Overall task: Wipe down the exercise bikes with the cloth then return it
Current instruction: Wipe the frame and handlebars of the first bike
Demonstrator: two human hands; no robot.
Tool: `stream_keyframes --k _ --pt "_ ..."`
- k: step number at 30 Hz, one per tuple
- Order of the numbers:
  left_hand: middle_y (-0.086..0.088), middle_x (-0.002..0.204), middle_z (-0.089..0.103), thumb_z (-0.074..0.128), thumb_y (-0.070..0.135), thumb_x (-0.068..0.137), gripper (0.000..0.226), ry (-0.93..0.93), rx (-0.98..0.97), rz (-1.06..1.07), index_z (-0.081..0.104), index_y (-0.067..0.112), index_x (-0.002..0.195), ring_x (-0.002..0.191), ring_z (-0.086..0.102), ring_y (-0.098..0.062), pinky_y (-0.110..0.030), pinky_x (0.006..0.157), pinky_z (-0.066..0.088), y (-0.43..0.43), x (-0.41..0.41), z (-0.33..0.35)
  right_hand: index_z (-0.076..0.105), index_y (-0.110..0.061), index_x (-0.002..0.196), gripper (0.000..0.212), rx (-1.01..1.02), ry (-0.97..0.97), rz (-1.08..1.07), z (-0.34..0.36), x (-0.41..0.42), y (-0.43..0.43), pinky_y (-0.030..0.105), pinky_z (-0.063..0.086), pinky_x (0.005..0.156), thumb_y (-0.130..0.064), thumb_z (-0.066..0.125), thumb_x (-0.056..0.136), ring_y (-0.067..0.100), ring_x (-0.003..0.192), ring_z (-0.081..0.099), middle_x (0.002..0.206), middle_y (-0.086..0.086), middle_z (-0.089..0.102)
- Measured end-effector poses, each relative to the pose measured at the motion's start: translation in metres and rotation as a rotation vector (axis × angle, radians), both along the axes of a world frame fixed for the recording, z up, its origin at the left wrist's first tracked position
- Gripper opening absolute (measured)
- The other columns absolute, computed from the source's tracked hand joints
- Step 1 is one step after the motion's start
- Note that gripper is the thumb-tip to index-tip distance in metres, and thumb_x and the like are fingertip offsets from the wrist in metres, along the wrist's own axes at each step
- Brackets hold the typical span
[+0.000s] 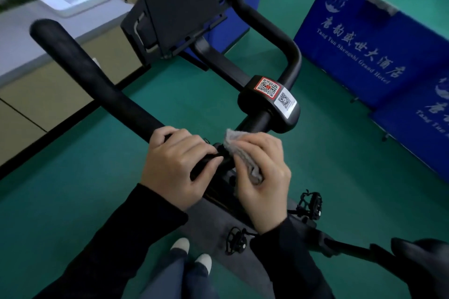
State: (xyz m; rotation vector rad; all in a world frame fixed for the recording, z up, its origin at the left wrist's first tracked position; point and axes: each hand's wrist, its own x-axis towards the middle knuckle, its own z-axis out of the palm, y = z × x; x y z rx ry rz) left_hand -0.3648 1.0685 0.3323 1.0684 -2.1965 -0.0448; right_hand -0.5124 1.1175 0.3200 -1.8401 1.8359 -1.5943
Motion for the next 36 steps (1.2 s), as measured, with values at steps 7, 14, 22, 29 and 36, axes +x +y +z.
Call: stream_keyframes --k 7,14,22,29,36 --pt "0.006 0.074 0.065 0.055 0.034 0.089 0.025 0.009 0.022 -0.014 0.068 0.017 0.076 0.073 0.061 -0.02 -0.031 0.084 0.03 0.0 0.001 -0.001 0.073 -0.005 0.091 0.014 0.114 0.083 -0.117 0.018 -0.038 -0.033 0.023 0.044 0.09 0.004 0.068 0.082 0.023 0.098 0.059 0.098 -0.003 0.063" --pt "0.007 0.073 0.064 0.057 0.033 0.088 0.022 0.013 0.009 -0.019 0.068 0.018 0.076 0.073 0.06 -0.019 -0.031 0.085 0.03 -0.002 0.003 -0.003 0.072 -0.005 0.094 0.013 0.066 0.008 -0.069 0.007 -0.024 -0.021 0.024 0.045 0.092 0.002 0.065 0.084 0.019 0.102 0.06 0.103 0.001 0.067" --pt "0.007 0.074 0.066 0.053 0.033 0.09 0.026 0.033 -0.045 -0.026 0.069 0.018 0.076 0.073 0.062 -0.019 -0.031 0.087 0.031 -0.005 0.003 -0.005 0.069 -0.012 0.103 0.021 -0.146 -1.234 -0.476 -0.016 0.025 -0.037 0.038 0.053 0.091 -0.001 0.055 0.093 0.025 0.101 0.066 0.107 0.011 0.071" --pt "0.008 0.075 0.067 0.053 0.033 0.09 0.026 0.006 -0.068 -0.032 0.07 0.018 0.076 0.072 0.063 -0.018 -0.033 0.084 0.031 -0.008 0.002 -0.008 0.059 -0.008 0.125 0.03 0.066 -1.8 -0.196 -0.012 0.02 -0.036 0.034 0.055 0.079 -0.014 0.048 0.098 0.022 0.089 0.067 0.11 0.012 0.067" --pt "0.007 0.076 0.067 0.053 0.034 0.09 0.028 0.019 -0.053 -0.011 0.07 0.017 0.076 0.073 0.06 -0.017 -0.03 0.085 0.028 -0.007 -0.001 -0.006 0.055 0.001 0.127 0.036 0.286 -1.902 0.042 -0.011 0.022 -0.012 0.039 0.047 0.096 -0.017 0.044 0.098 0.027 0.096 0.062 0.112 0.019 0.061"
